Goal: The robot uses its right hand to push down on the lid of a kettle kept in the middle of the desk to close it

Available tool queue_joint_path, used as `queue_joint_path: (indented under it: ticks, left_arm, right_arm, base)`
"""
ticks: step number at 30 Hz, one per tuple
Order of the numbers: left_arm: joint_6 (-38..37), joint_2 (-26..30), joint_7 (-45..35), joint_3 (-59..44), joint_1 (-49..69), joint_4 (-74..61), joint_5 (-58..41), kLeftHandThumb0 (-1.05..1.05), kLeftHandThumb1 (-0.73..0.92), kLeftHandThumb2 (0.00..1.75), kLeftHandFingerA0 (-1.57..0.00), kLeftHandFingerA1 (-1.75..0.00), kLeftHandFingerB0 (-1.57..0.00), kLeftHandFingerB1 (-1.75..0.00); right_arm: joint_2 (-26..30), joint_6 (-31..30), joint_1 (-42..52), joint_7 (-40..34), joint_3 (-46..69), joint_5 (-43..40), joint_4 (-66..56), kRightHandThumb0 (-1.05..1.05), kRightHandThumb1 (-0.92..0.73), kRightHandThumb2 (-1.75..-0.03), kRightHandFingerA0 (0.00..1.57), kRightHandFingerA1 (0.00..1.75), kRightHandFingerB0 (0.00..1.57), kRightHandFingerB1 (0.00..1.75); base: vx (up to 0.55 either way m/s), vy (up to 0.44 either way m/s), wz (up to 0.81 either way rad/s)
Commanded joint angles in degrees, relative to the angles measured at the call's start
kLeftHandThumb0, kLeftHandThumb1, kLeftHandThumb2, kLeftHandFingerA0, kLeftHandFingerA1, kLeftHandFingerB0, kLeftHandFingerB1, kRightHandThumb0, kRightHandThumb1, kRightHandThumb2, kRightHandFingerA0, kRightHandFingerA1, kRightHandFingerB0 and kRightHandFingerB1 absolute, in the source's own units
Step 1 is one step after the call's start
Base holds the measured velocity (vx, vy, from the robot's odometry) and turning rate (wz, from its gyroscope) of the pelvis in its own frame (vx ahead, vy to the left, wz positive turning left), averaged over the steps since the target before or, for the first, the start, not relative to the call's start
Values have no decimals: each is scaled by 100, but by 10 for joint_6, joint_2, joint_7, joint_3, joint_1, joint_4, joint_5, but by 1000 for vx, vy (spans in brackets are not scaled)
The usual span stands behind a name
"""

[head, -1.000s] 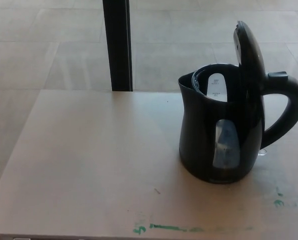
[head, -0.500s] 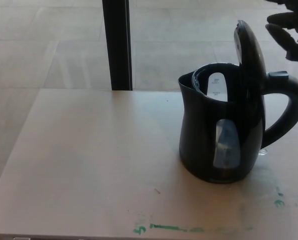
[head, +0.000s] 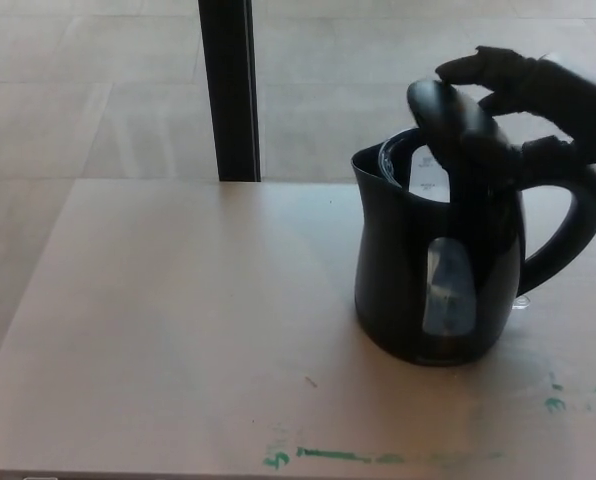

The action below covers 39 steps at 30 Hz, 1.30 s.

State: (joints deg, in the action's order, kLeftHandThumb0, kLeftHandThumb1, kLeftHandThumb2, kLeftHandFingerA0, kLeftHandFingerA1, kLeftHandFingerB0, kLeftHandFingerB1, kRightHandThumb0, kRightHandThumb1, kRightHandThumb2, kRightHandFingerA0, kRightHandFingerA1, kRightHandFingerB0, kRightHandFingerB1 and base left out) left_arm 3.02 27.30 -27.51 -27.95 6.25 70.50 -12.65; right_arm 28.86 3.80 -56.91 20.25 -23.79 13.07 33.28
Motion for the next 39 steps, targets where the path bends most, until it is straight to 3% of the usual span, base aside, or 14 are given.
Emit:
queue_joint_path:
  ticks: [1,8,10,11,16,17,24,26,27,34,35,37,38,39]
  left_arm:
    - [1,15,-1,1,2,-4,-8,-67,52,90,-47,-61,-29,-48]
    - [-7,15,8,1,-11,7,-7,-73,53,90,-49,-63,-35,-50]
    - [-8,19,8,6,-13,14,-2,-69,65,60,-50,-50,-38,-35]
    - [-9,19,8,5,-14,14,-3,-71,53,90,-49,-62,-33,-49]
    - [2,25,2,-1,-16,9,-10,-67,64,60,-56,-56,-40,-36]
    - [0,25,3,3,-15,7,-7,-69,52,90,-49,-64,-33,-49]
    - [5,29,0,4,-18,-1,-7,-67,64,59,-54,-54,-38,-36]
    - [6,26,10,5,-17,-3,-7,-68,50,88,-52,-62,-37,-50]
    - [6,25,12,5,-17,-2,-7,-65,64,60,-57,-52,-43,-37]
    - [6,24,7,0,-20,-1,-12,-66,51,89,-48,-62,-30,-48]
    - [3,25,9,2,-22,5,-9,-66,65,60,-55,-54,-37,-35]
    - [-10,28,-2,9,-16,-2,-2,-69,67,61,-54,-53,-33,-35]
    - [-10,29,-1,9,-16,-1,-2,-69,67,60,-52,-50,-34,-35]
    - [-6,29,-2,7,-15,-3,-5,-78,57,90,-49,-60,-30,-47]
  right_arm:
    - [-20,24,-18,21,-29,61,16,-94,-85,-67,16,43,14,33]
    - [-34,10,-40,52,-54,94,-1,-90,-84,-67,14,43,12,32]
    - [-32,7,-46,65,-70,115,-5,-40,-37,-103,0,51,0,51]
    - [-32,14,-46,62,-72,119,-2,-91,-83,-66,16,45,13,32]
    - [-10,43,-38,80,-127,181,-18,-86,-81,-65,21,42,15,29]
    - [-8,48,-35,74,-139,195,-19,-87,-64,-103,17,52,9,43]
    - [-6,47,-5,70,-171,223,-27,-85,-81,-65,20,41,17,30]
    - [-7,54,45,46,-208,260,-31,-85,-65,-103,15,52,8,43]
    - [-10,51,53,42,-213,264,-31,-85,-81,-65,20,45,17,32]
    - [-24,40,111,32,-240,276,-27,-87,-81,-65,16,50,14,34]
    - [-23,43,108,33,-239,274,-25,-86,-64,-101,11,55,7,44]
    - [-23,32,89,47,-228,268,-32,-83,-83,-65,15,45,12,30]
    - [-27,28,79,52,-219,260,-26,-39,-42,-104,0,51,0,50]
    - [-24,29,67,50,-207,252,-25,-86,-85,-66,16,45,12,29]
  base:
    - [0,0,0]
    - [0,0,0]
    - [0,0,0]
    - [0,0,0]
    - [0,0,0]
    - [0,0,0]
    - [0,0,0]
    - [0,0,0]
    - [0,0,0]
    - [0,0,0]
    - [0,0,0]
    - [0,0,0]
    - [0,0,0]
    - [0,0,0]
